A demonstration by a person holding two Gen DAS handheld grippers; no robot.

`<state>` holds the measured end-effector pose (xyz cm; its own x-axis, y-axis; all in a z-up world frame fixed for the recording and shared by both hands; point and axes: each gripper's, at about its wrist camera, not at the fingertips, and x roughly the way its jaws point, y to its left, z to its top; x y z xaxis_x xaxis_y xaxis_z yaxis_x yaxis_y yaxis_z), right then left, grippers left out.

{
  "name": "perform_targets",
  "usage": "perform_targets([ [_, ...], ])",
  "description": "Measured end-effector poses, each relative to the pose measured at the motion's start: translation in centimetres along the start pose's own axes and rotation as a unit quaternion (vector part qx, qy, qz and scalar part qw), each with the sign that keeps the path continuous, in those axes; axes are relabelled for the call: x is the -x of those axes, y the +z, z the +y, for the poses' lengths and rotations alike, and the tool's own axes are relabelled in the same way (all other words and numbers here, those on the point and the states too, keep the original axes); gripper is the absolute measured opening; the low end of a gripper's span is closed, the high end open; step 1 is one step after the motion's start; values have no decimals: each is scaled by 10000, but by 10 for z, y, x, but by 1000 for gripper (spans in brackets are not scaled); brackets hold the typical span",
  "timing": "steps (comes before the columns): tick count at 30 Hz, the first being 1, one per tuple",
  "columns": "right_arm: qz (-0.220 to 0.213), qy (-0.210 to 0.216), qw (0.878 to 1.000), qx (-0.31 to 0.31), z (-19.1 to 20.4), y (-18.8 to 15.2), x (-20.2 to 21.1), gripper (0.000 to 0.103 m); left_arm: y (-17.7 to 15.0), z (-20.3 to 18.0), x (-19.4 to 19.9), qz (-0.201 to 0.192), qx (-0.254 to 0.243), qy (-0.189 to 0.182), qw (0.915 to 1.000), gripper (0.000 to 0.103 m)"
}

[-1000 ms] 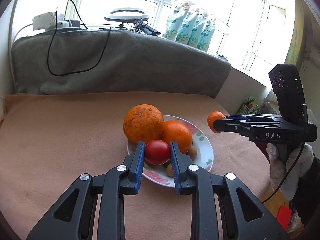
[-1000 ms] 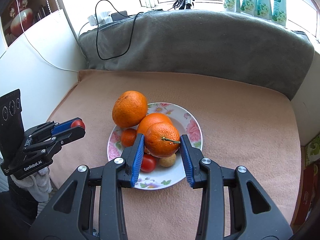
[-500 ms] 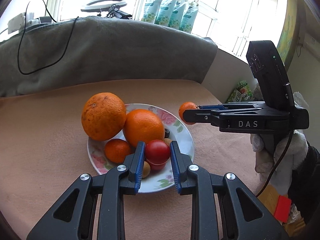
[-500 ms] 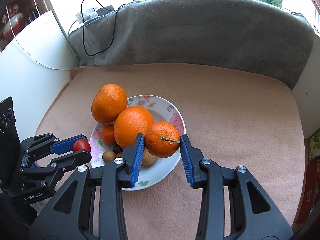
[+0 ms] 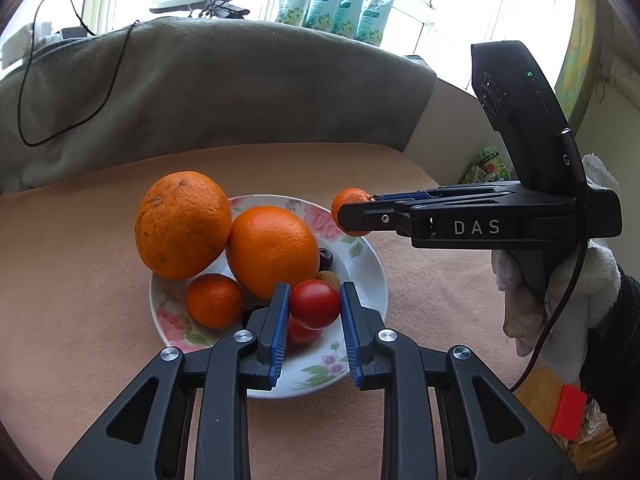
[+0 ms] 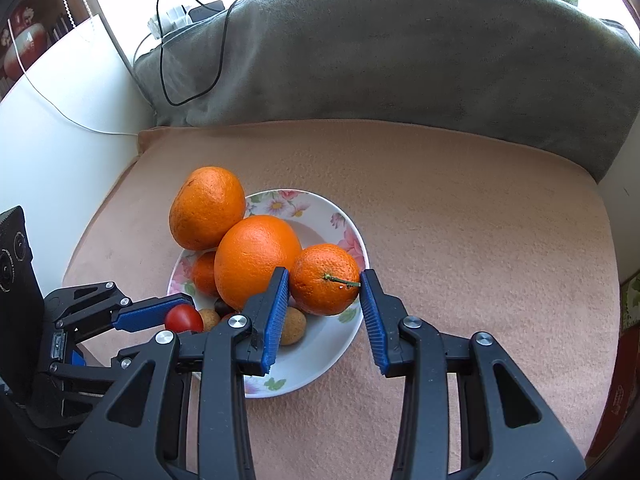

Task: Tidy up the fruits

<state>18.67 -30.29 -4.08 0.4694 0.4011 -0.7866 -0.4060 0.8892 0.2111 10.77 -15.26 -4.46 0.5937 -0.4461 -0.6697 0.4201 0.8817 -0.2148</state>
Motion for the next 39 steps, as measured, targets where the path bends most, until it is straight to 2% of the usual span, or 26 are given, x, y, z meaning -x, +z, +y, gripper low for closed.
perform_targets([
  [17, 157, 66, 9998, -49, -2, 11, -23, 38, 1, 0, -9, 19, 16, 25, 10000, 24],
  [29, 160, 179, 9994, -235, -9, 8, -24, 39, -3, 4, -4, -27, 18, 45, 10000, 24],
  [31, 140, 230, 9994, -225, -7, 7, -23, 43, -3, 5, -3, -23, 43, 59, 10000, 24],
  [33, 65, 212, 9995, -223, -6, 8, -20, 67, -3, 6, -3, -28, 54, 79, 9999, 24],
  [39, -117, 201, 9996, -163, 0, 10, -9, 70, -3, 9, 3, -113, 85, 91, 9999, 48],
])
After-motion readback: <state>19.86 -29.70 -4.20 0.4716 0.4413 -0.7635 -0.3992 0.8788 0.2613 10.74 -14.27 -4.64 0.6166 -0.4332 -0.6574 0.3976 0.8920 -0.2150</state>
